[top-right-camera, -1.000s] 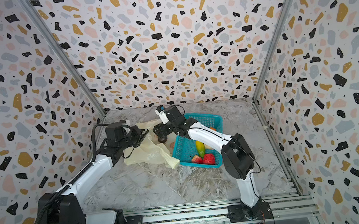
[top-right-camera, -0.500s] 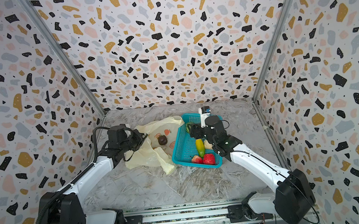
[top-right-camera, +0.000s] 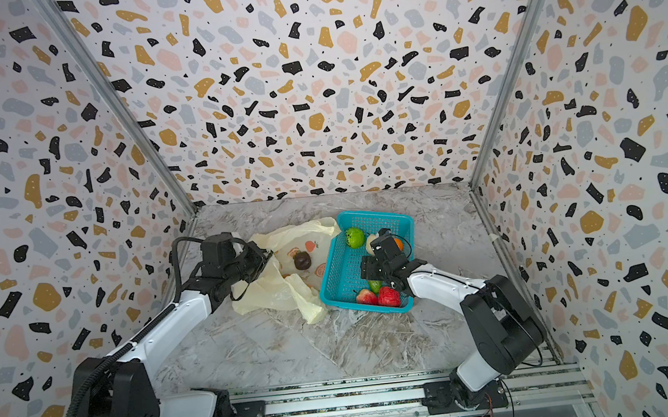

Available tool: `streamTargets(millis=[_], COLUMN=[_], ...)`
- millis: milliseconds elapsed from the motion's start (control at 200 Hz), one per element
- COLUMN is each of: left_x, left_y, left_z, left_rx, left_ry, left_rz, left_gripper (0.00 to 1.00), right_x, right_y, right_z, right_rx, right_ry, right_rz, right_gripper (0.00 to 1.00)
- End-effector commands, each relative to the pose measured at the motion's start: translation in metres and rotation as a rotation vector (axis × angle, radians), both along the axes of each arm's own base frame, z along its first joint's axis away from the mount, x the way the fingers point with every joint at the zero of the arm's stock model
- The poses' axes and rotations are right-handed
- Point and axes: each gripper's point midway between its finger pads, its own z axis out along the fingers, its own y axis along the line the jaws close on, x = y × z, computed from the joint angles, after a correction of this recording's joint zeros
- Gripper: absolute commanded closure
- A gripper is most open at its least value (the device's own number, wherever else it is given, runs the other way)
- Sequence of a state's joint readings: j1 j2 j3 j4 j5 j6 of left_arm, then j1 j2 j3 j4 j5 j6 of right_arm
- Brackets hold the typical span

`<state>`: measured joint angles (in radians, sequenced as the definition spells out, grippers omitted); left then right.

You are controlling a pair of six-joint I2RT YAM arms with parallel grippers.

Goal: Place the fruits into the plastic bag
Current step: 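Grasp the yellow mango in the basket with the right gripper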

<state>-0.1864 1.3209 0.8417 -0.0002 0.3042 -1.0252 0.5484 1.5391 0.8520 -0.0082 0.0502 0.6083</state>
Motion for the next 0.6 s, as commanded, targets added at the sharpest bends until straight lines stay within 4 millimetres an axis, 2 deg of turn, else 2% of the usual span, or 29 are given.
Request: streamTargets(millis=[0,270,596], left_x=[0.002,0.004,0.004], left_y=[0.001,0.001,0.002], left_z=[0.0,0.002,0.004], left_rx=[0.005,0.005,0.009], left_ry=[0.0,0.001,-0.001], left_rz=[0.011,0.012,0.013], left_gripper=[1.0,1.0,1.0], right_x=[0.001,-0.007,-0.011], right_y=[0.006,0.005,0.009], right_z=[0.003,-0.03,-0.038], right_rx=[-0.016,-0.08,-0.072], right_ry=[0.007,0.083,0.09], right_rz=[0.045,0.061,0.08], right_gripper=[0.25,0.25,0.32])
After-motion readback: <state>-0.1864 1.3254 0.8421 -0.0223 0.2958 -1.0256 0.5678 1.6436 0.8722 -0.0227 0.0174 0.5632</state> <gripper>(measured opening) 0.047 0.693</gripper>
